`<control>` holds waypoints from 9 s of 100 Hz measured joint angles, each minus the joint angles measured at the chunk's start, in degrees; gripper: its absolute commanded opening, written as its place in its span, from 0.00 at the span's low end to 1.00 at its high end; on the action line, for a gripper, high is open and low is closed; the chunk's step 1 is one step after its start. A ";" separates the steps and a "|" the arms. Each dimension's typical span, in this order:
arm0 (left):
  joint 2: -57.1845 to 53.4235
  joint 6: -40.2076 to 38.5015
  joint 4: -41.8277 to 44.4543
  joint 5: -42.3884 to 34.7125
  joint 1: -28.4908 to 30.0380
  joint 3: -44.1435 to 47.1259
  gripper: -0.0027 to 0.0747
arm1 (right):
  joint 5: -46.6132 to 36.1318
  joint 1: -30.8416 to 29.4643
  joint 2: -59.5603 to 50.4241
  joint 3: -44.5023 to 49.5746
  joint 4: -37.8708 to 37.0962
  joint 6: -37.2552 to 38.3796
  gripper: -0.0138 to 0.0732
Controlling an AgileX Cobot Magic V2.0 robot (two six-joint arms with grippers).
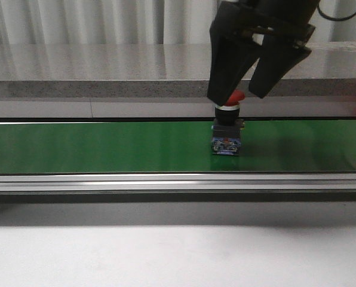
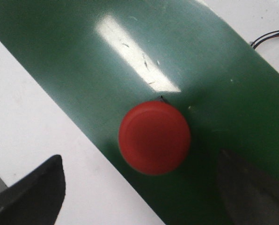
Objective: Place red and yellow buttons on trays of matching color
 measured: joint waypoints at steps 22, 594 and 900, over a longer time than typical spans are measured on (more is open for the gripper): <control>0.00 0.00 0.00 0.00 0.00 0.00 0.01 | -2.92 0.00 2.14 0.00 -0.51 0.00 0.70; 7.58 -7.33 0.22 -5.32 0.00 0.00 0.01 | -19.79 -23.68 -80.69 52.48 -7.30 16.91 0.08; 105.80 -8.92 4.58 1.05 42.27 -39.36 0.28 | -19.79 -23.68 -80.69 52.48 -7.18 16.81 0.08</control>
